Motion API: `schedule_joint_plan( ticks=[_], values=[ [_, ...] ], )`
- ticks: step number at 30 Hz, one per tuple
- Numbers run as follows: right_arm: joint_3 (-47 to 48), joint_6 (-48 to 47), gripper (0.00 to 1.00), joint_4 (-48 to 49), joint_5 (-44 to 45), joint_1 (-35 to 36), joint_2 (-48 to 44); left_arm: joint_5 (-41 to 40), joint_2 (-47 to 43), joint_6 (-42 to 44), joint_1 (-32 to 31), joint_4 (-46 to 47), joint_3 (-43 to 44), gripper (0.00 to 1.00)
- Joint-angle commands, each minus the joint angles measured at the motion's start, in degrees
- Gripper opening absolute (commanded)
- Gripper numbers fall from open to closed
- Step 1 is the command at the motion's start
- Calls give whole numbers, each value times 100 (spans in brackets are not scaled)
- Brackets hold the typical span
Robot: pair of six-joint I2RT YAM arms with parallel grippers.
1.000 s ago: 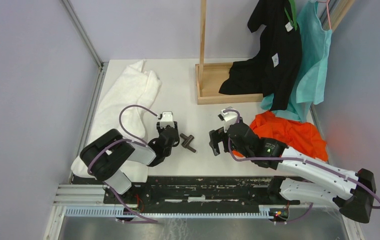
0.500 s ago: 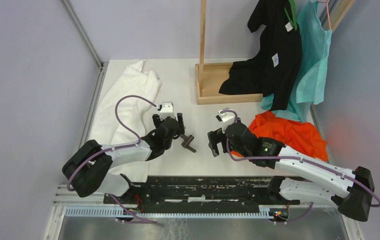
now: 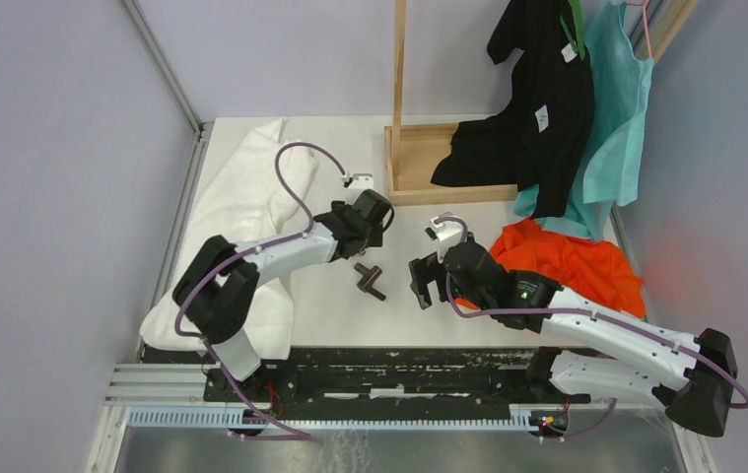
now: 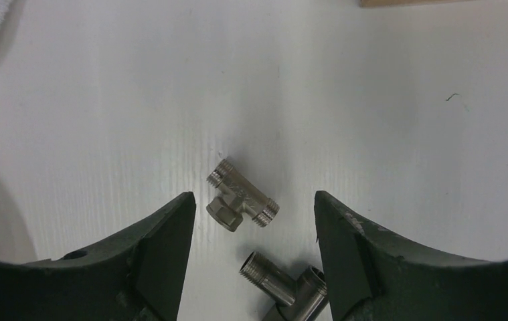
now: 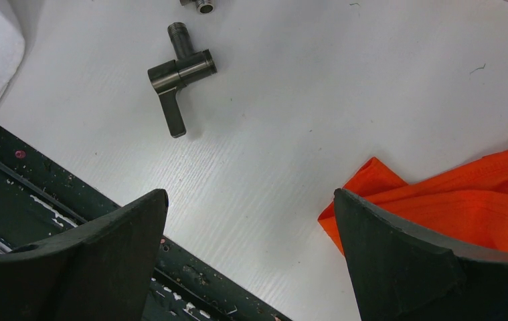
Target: Install the water faucets
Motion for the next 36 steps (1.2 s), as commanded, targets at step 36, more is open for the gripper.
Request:
schedule_joint_plan(
  ticks=[36],
  values=[
    [211, -136, 100, -43, -115, -23, 152, 319, 1502, -1666, 137, -2055, 1494, 43]
  ],
)
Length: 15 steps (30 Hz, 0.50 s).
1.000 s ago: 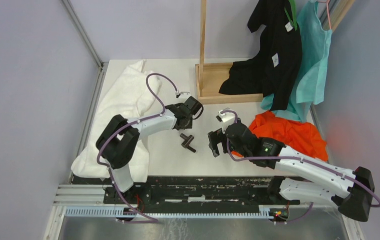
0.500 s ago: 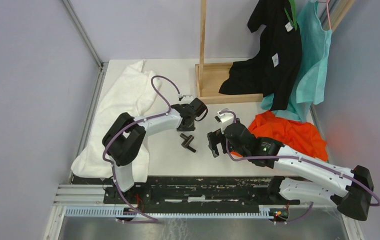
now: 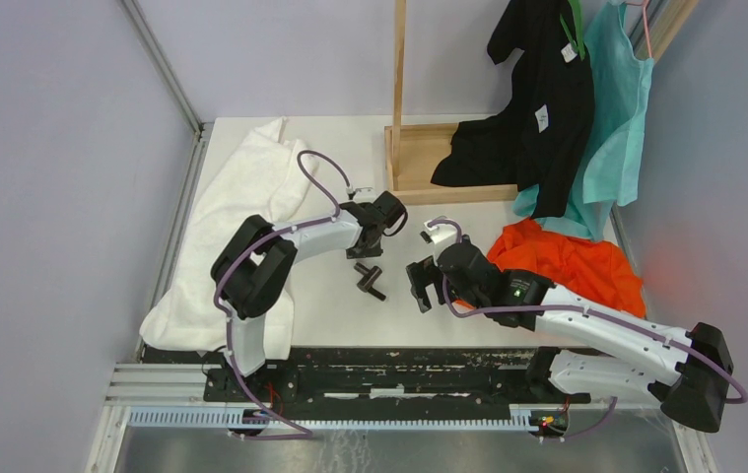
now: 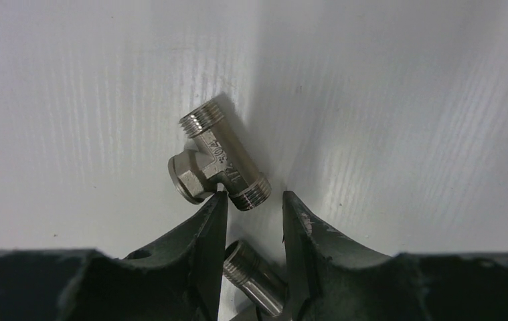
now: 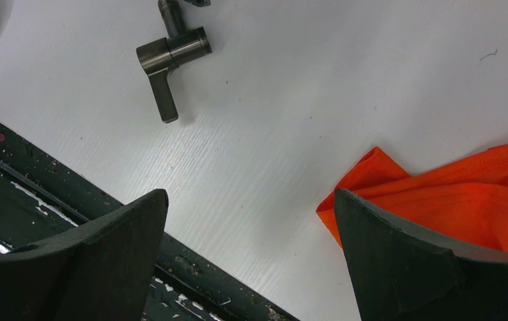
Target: Install the water faucets
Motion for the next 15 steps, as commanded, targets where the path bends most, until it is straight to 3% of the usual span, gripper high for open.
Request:
schedule_joint_plan(
  ticks=[1, 9, 15],
  values=[
    [205, -83, 100, 66, -23, -23, -64, -99, -152, -249, 191, -57, 48, 43],
    [264, -135, 100, 124, -156, -17, 154, -117, -317, -105, 358, 25, -175, 43],
    [334, -141, 100, 64, -190, -19, 220, -85, -230, 135, 406, 209, -222, 34]
  ],
)
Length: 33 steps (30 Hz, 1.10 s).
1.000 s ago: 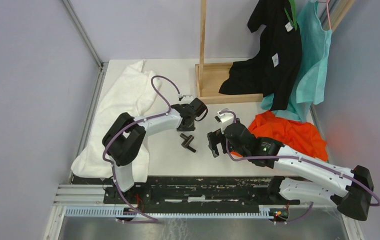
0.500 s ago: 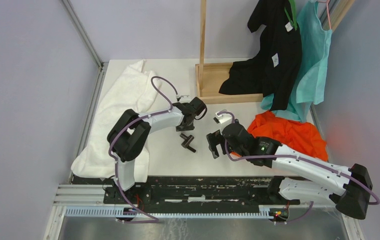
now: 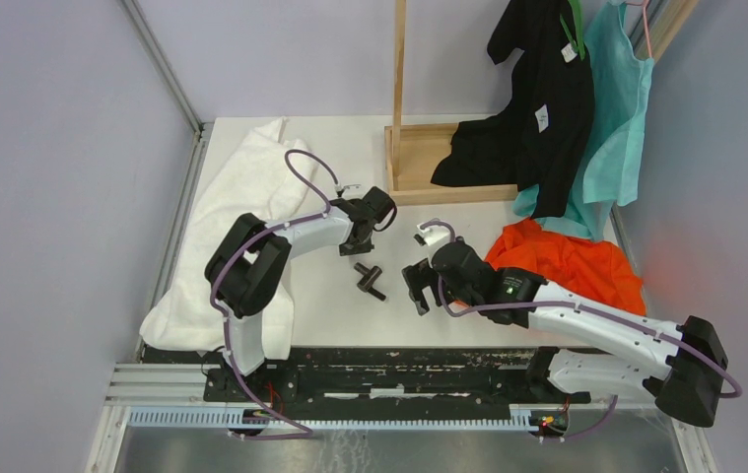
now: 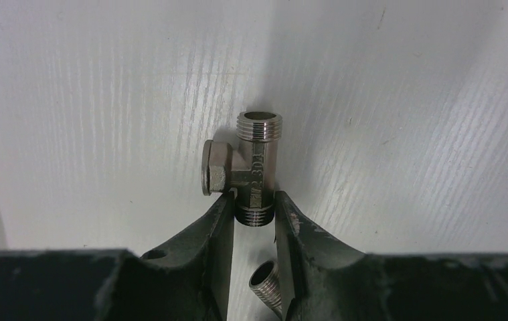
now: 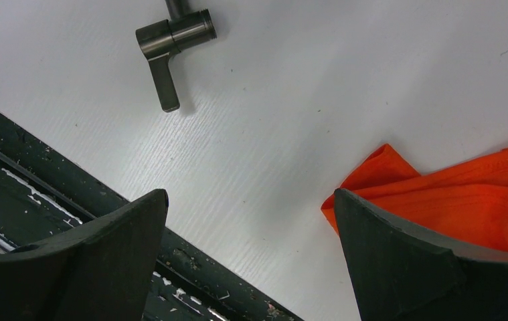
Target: Install the water faucets
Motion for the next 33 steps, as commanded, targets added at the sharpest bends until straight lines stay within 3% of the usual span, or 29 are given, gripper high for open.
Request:
schedule_joint_plan(
  ticks=[1, 5, 8, 11, 15, 19, 22, 28, 33],
  values=[
    [289, -37, 100, 95, -31, -17, -62, -40, -100, 169, 47, 185, -45, 32],
    [312, 130, 100, 112, 109, -42, -182, 73, -146, 280, 46, 234, -31, 10],
    [501, 714, 100, -189, -166, -436, -133, 300, -446, 555, 93, 422, -71, 4],
    [660, 1366, 99, -382, -1320, -1371, -80, 1165, -1096, 1046, 262, 968, -358, 3],
    [760, 2275, 98, -191, -1532, -1924, -321, 2818, -1866, 1426, 586, 1893, -955, 3],
    [781, 3369, 73, 112, -1538, -2136, -314, 4162, -2357, 1246, 882, 2915, -1549, 3],
    [948, 3927, 71, 585, -1829, -2163, -10, 5080, -2527, 1011, 908, 3654, -1884, 3],
    [1831, 4039, 72, 323, -1936, -2151, 896, 5877, -2510, 548, 900, 4537, -2279, 3],
    [2008, 4287, 69, 232, -1808, -2139, 1419, 6218, -2596, 412, 877, 4948, -2457, 3]
  ],
)
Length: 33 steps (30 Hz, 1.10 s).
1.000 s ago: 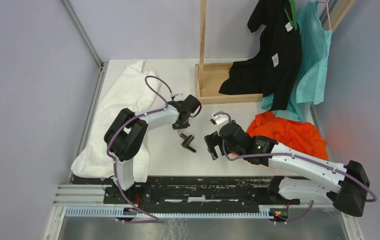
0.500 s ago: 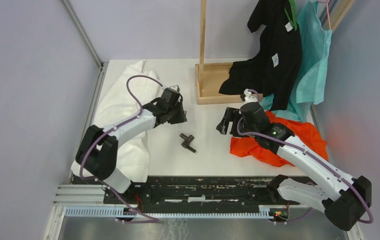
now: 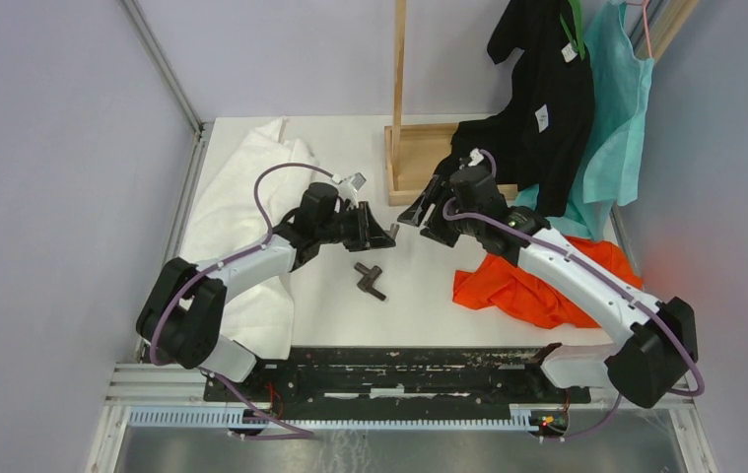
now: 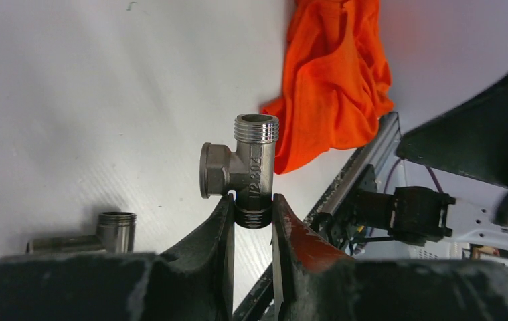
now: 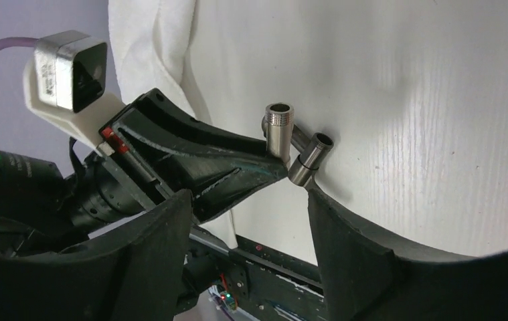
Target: Install the water faucets
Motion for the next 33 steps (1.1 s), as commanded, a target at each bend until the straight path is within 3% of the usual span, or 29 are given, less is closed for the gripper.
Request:
schedule_joint_plan(
  ticks=[1, 8, 16, 18, 24, 25, 26, 27, 28, 29, 31, 33],
  values=[
    [253, 402, 68, 102, 54, 14, 327, 687, -200, -271, -39, 912, -68, 3],
    [230, 377, 63, 384, 133, 33, 842, 802, -160, -259, -37, 983, -123, 3],
    [224, 367, 60, 785, -353, 63, 1348, 872, -132, -258, -47, 1001, -88, 3],
    [179, 406, 49, 893, -438, 83, 1394, 840, -125, -254, -46, 989, -83, 3],
    [29, 579, 1, 1247, -702, 84, 1346, 770, -102, -201, -46, 898, -51, 3],
    [44, 538, 1, 1167, -628, 80, 1317, 760, -101, -129, -47, 762, -7, 6],
    [59, 476, 1, 1040, -494, 82, 1287, 731, -103, -29, -46, 578, 69, 19],
    [85, 389, 0, 878, -341, 78, 1260, 698, -108, 120, -48, 363, 152, 35],
    [136, 271, 1, 660, -194, 51, 1236, 621, -138, 300, -46, 57, 253, 58],
    [214, 112, 1, 384, -66, 25, 1211, 540, -176, 488, -53, -287, 379, 72],
    [346, -143, 0, -8, 167, -38, 1196, 360, -296, 893, -47, -908, 528, 85],
    [572, -438, 0, -458, 369, -69, 1280, 138, -480, 1221, -35, -1431, 582, 88]
  ],
)
